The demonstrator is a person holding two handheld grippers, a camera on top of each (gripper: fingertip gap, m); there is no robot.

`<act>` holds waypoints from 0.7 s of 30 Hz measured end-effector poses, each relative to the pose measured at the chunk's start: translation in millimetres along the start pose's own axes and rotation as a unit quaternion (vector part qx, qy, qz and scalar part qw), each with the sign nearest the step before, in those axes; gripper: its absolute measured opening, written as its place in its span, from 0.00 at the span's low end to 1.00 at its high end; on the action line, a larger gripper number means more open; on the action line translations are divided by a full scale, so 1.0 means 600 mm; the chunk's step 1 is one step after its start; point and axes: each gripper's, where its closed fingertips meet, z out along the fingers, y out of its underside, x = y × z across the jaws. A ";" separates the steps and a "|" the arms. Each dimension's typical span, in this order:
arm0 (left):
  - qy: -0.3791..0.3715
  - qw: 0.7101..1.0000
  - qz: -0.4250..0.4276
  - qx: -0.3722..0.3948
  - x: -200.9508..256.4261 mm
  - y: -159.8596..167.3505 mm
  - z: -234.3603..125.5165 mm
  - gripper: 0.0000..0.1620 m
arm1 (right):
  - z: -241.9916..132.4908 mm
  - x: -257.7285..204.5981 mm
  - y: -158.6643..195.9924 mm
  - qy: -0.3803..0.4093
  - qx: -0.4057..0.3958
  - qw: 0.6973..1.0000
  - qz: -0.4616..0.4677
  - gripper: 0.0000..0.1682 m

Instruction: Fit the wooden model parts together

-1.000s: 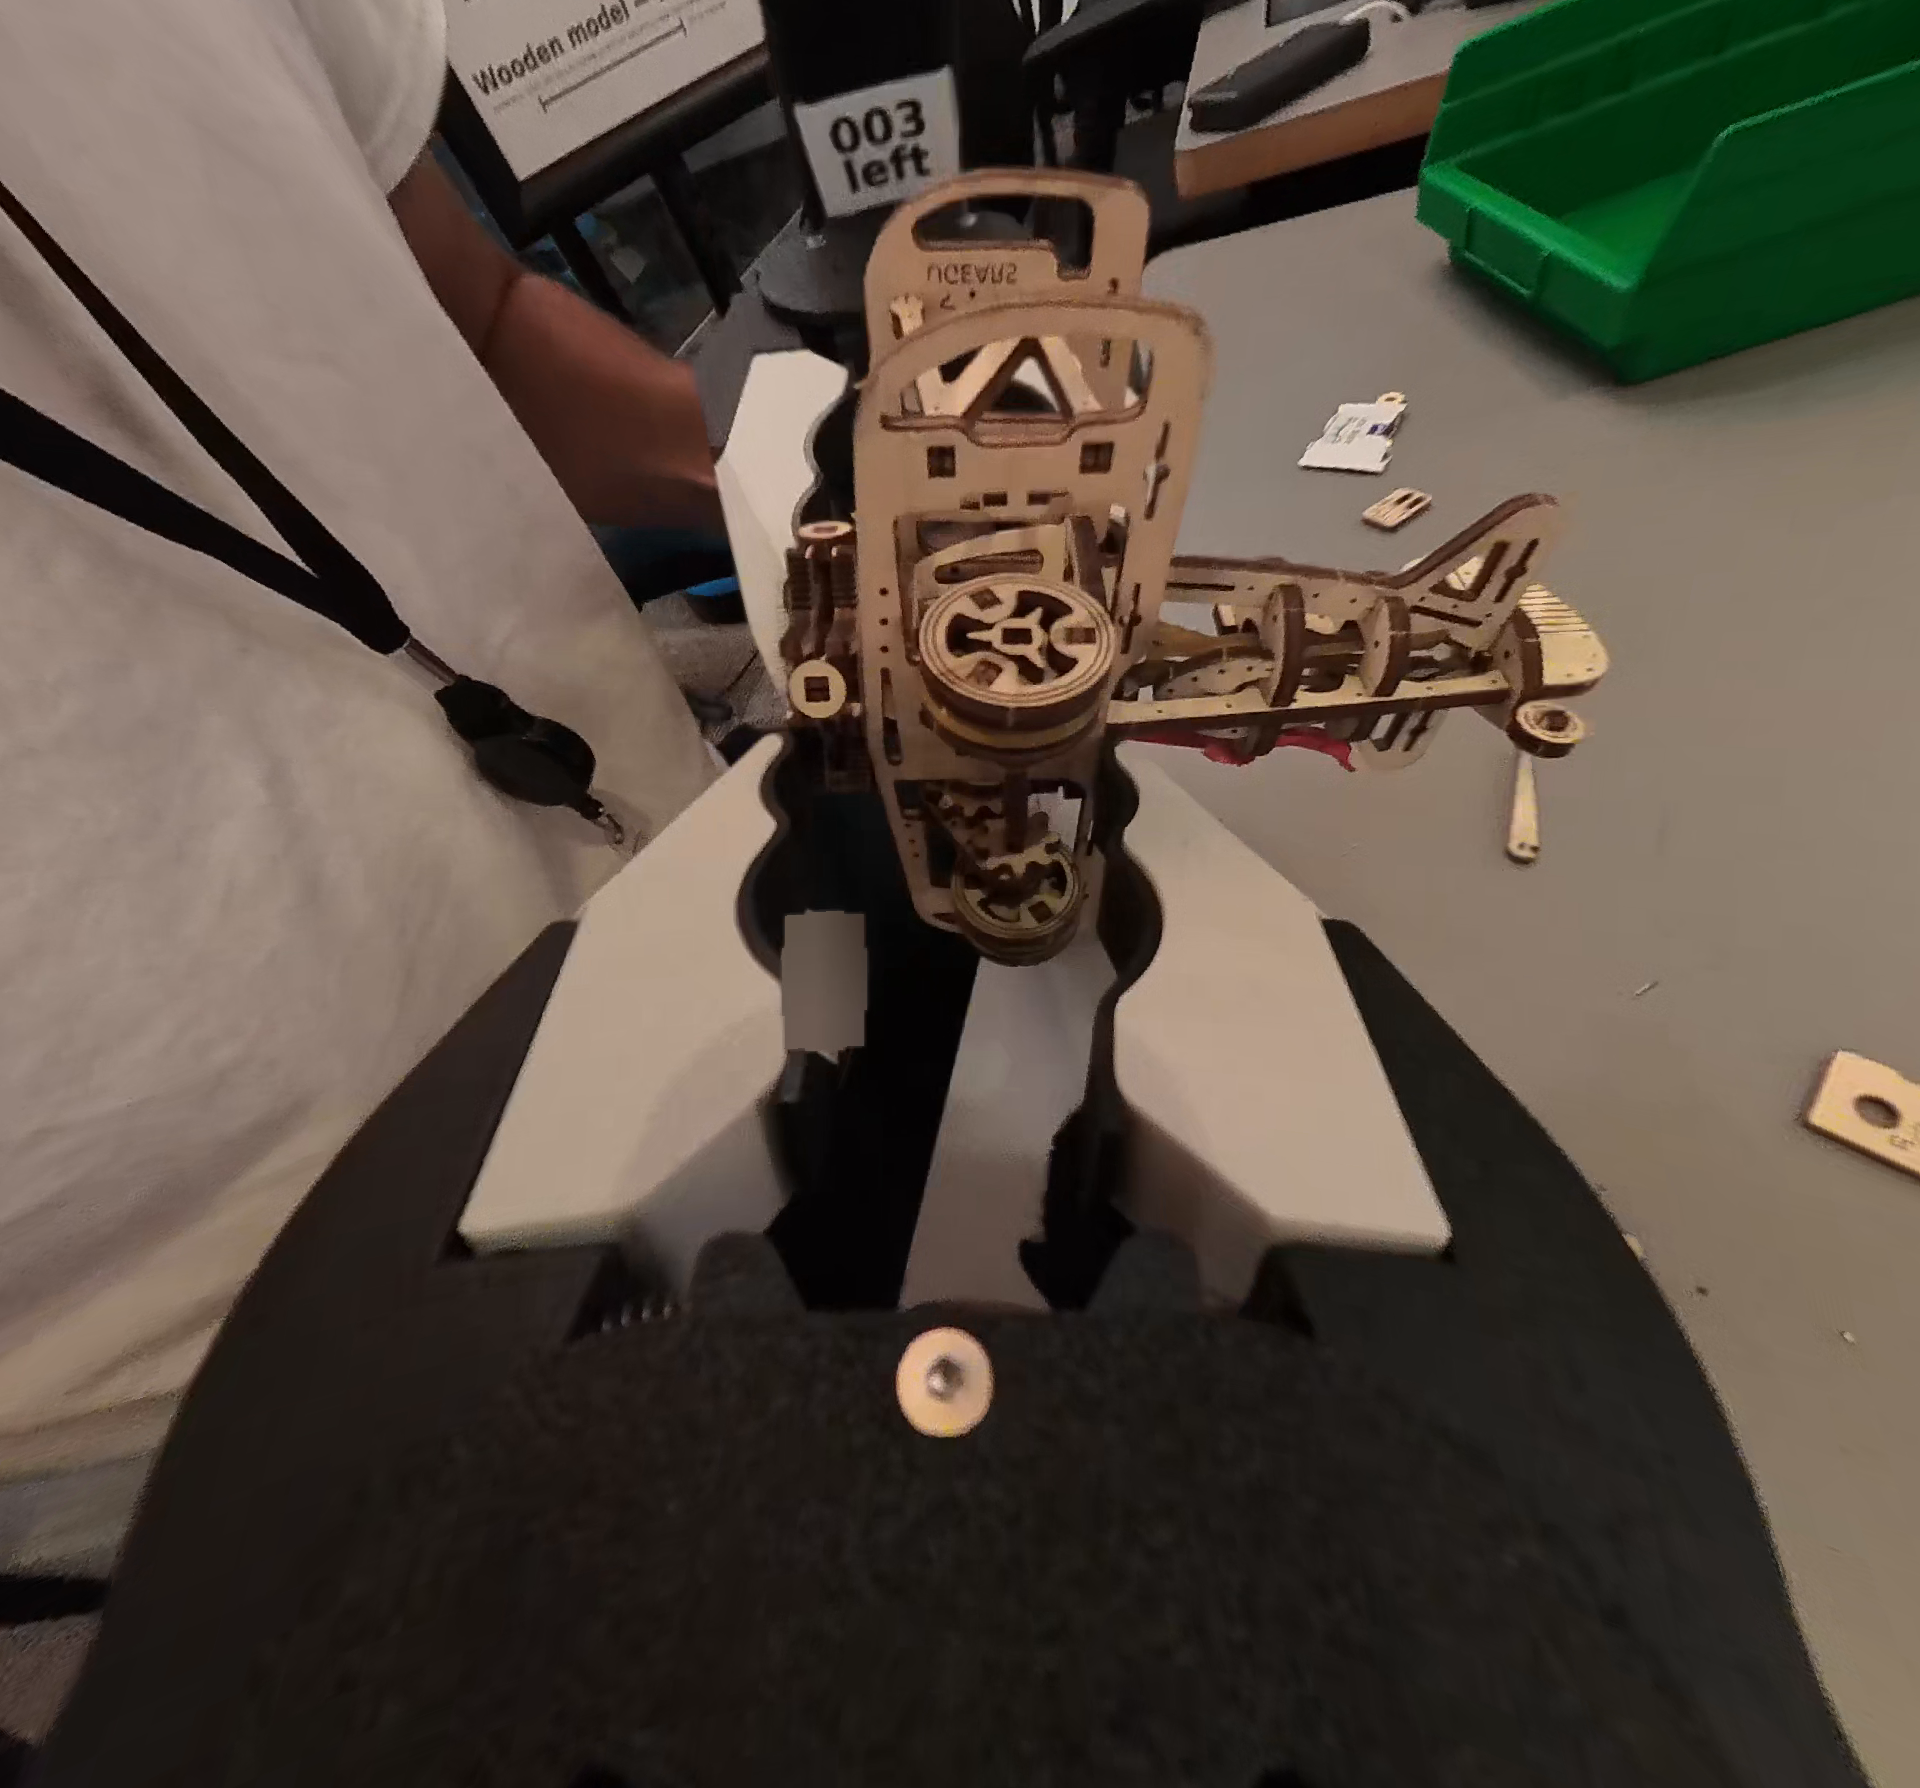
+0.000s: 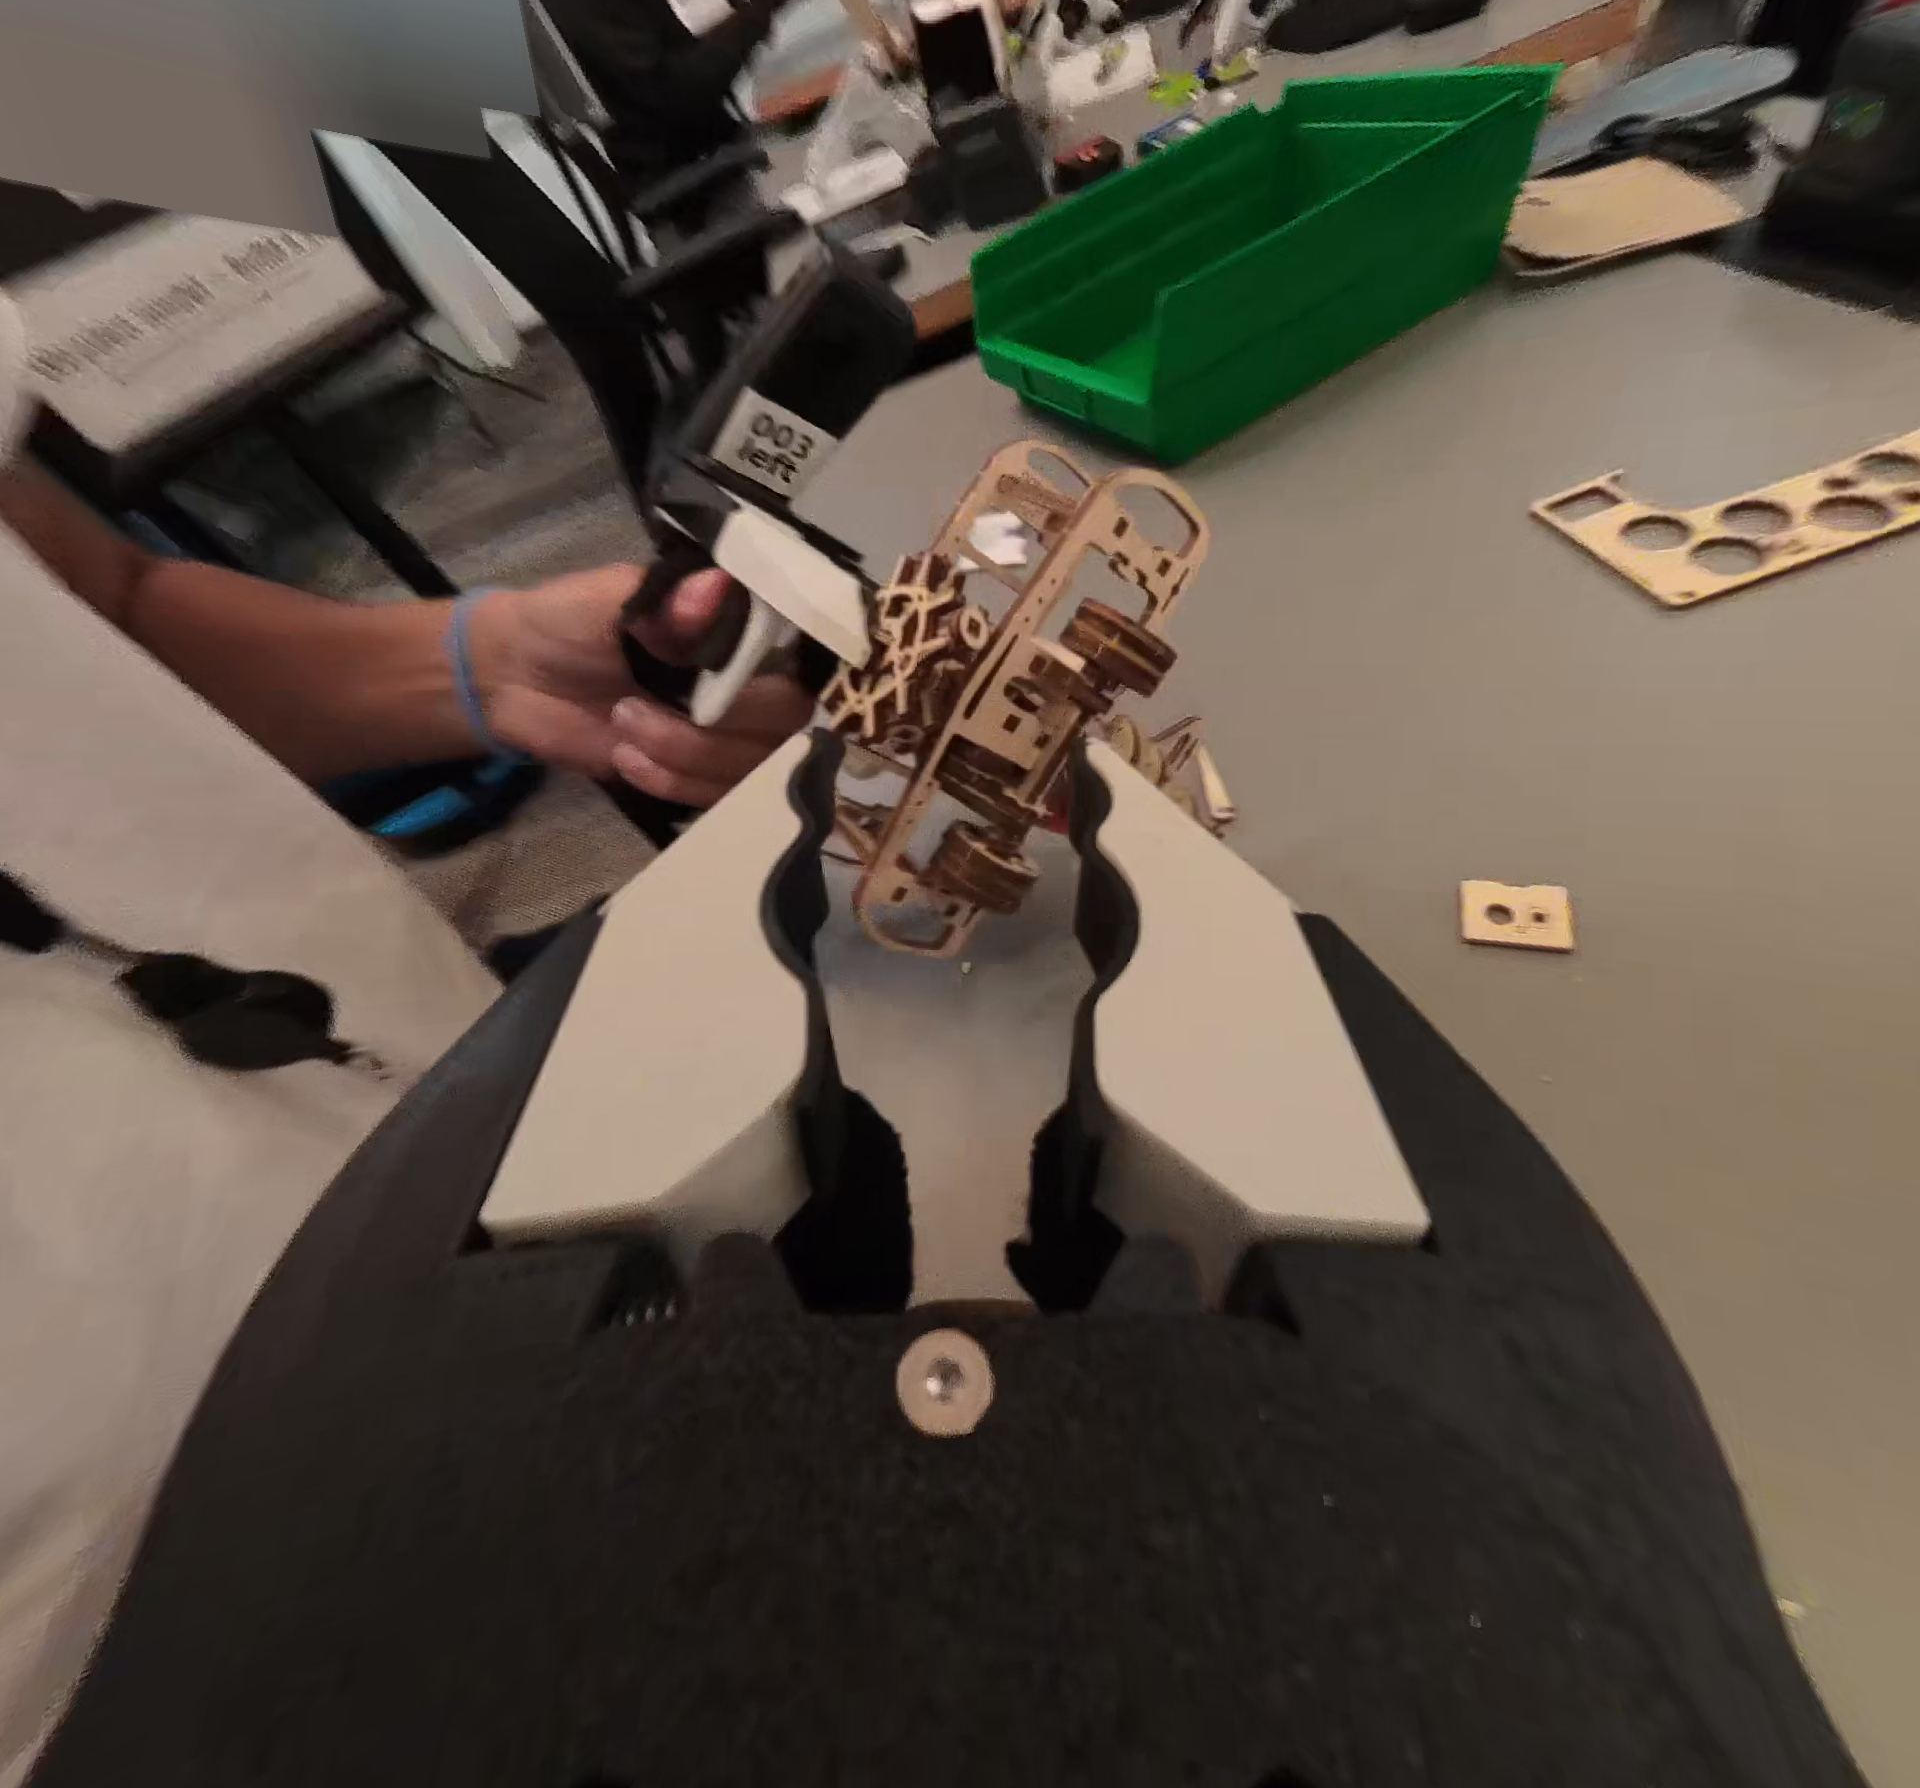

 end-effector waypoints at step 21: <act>-0.029 0.995 -0.100 -0.009 0.010 0.015 0.017 0.37 | 0.052 -0.009 0.012 0.156 -0.043 0.974 -0.158 0.27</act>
